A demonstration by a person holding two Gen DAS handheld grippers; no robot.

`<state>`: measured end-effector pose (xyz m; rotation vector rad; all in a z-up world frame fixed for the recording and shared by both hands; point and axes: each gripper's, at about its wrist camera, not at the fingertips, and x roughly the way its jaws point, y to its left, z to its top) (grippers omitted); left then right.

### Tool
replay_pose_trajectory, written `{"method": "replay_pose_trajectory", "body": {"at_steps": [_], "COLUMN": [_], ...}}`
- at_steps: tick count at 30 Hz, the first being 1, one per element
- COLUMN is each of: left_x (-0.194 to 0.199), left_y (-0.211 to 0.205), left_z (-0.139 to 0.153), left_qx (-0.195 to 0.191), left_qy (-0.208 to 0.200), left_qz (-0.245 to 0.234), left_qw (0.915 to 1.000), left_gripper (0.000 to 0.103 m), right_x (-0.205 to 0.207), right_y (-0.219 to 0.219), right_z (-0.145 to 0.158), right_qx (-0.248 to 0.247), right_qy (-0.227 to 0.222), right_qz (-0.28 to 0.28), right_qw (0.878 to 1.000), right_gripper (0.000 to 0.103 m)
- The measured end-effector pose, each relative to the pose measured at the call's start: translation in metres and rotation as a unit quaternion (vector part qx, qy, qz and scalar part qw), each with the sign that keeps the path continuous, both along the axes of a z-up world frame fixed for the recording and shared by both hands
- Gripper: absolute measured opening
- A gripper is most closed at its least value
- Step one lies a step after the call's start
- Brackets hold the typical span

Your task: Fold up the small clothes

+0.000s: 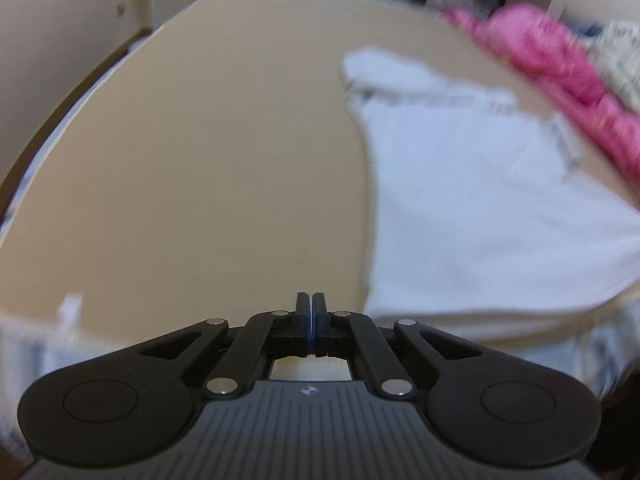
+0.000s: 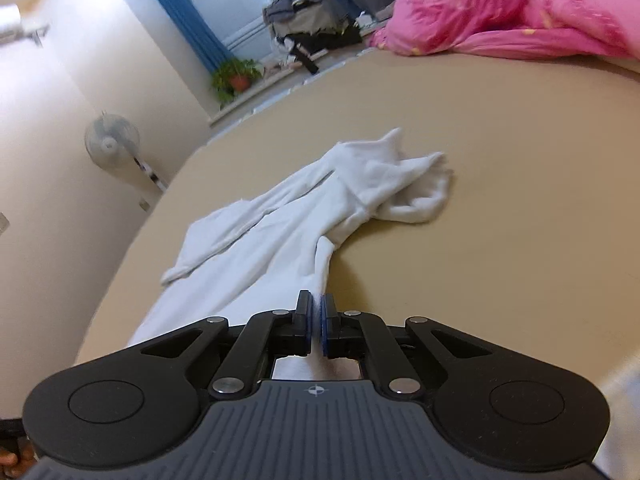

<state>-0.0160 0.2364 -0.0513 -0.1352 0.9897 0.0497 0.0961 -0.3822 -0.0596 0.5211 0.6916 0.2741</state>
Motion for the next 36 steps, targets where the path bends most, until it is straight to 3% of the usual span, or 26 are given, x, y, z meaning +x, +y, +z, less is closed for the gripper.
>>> {"method": "replay_pose_trajectory", "body": {"at_steps": [2, 4, 6, 7, 8, 9, 10, 11, 13, 14, 15, 16, 18, 19, 21, 22, 26, 29, 32, 34, 36], "left_x": [-0.015, -0.014, 0.0, 0.006, 0.016, 0.029, 0.04, 0.051, 0.069, 0.078, 0.082, 0.085, 0.084, 0.078, 0.067, 0.059, 0.017, -0.02, -0.027, -0.022, -0.016], "left_y": [0.007, 0.009, 0.004, -0.003, -0.012, -0.022, -0.032, -0.041, -0.056, -0.061, -0.064, -0.067, -0.077, -0.086, -0.089, -0.084, -0.061, -0.058, -0.067, -0.064, -0.06], "left_z": [0.003, 0.0, -0.005, -0.004, -0.003, -0.005, -0.006, -0.01, -0.024, -0.032, -0.041, -0.049, -0.057, -0.056, -0.053, -0.051, -0.029, -0.027, -0.038, -0.027, -0.009], "left_qx": [-0.019, -0.052, -0.078, -0.082, -0.088, -0.089, -0.082, -0.067, -0.039, -0.035, -0.033, -0.028, 0.004, 0.035, 0.057, 0.049, 0.045, 0.053, 0.062, 0.053, 0.039], "left_qy": [-0.005, -0.001, 0.005, 0.003, -0.004, -0.011, -0.017, -0.018, -0.001, 0.015, 0.031, 0.045, 0.042, 0.029, 0.019, 0.024, 0.031, 0.059, 0.087, 0.053, 0.0], "left_qz": [-0.01, -0.016, -0.012, -0.013, -0.02, -0.03, -0.039, -0.041, -0.04, -0.04, -0.039, -0.042, -0.063, -0.088, -0.107, -0.103, -0.103, -0.12, -0.151, -0.13, -0.114], "left_qw": [0.9998, 0.9985, 0.9969, 0.9965, 0.9959, 0.9955, 0.9957, 0.9968, 0.9984, 0.9985, 0.9982, 0.9977, 0.9972, 0.9951, 0.9925, 0.9931, 0.9932, 0.9895, 0.9827, 0.9886, 0.9927], "left_gripper": [0.0, 0.0, 0.008, 0.021, 0.041, 0.049, 0.055, 0.055, 0.054, 0.054, 0.044, 0.02, 0.006, 0.005, 0.004, 0.004, 0.004, 0.004, 0.005, 0.007, 0.007], "right_x": [-0.019, -0.026, -0.022, -0.017, -0.012, -0.004, 0.003, 0.011, 0.022, 0.027, 0.033, 0.038, 0.041, 0.037, 0.035, 0.032, 0.012, -0.002, -0.01, -0.011, -0.012], "right_y": [-0.02, -0.029, -0.017, -0.01, -0.007, -0.004, -0.002, -0.002, 0.006, 0.011, 0.015, 0.019, 0.028, 0.033, 0.043, 0.045, 0.047, 0.033, 0.033, 0.039, 0.043], "right_z": [-0.013, -0.037, -0.047, -0.049, -0.049, -0.049, -0.049, -0.05, -0.057, -0.061, -0.068, -0.075, -0.085, -0.086, -0.084, -0.082, -0.061, -0.057, -0.069, -0.07, -0.057], "right_qx": [-0.002, -0.002, -0.091, -0.127, -0.14, -0.134, -0.122, -0.115, -0.133, -0.145, -0.152, -0.158, -0.182, -0.197, -0.205, -0.194, -0.2, -0.198, -0.235, -0.26, -0.255], "right_qy": [0.05, 0.131, 0.151, 0.144, 0.134, 0.128, 0.125, 0.123, 0.127, 0.133, 0.146, 0.161, 0.162, 0.155, 0.135, 0.128, 0.085, 0.116, 0.169, 0.159, 0.114], "right_qz": [0.006, 0.022, 0.015, 0.004, -0.008, -0.016, -0.016, -0.013, -0.013, -0.014, -0.011, -0.007, -0.004, 0.0, 0.029, 0.044, 0.055, 0.055, 0.065, 0.067, 0.049], "right_qw": [0.999, 0.991, 0.984, 0.981, 0.981, 0.982, 0.984, 0.986, 0.983, 0.98, 0.978, 0.974, 0.97, 0.968, 0.969, 0.971, 0.974, 0.972, 0.955, 0.95, 0.959], "right_gripper": [0.003, 0.003, 0.001, 0.005, 0.005, 0.006, 0.013, 0.031, 0.053, 0.054, 0.054, 0.054, 0.056, 0.05, 0.006, 0.003, 0.002, 0.002, 0.002, 0.004, 0.004]}}
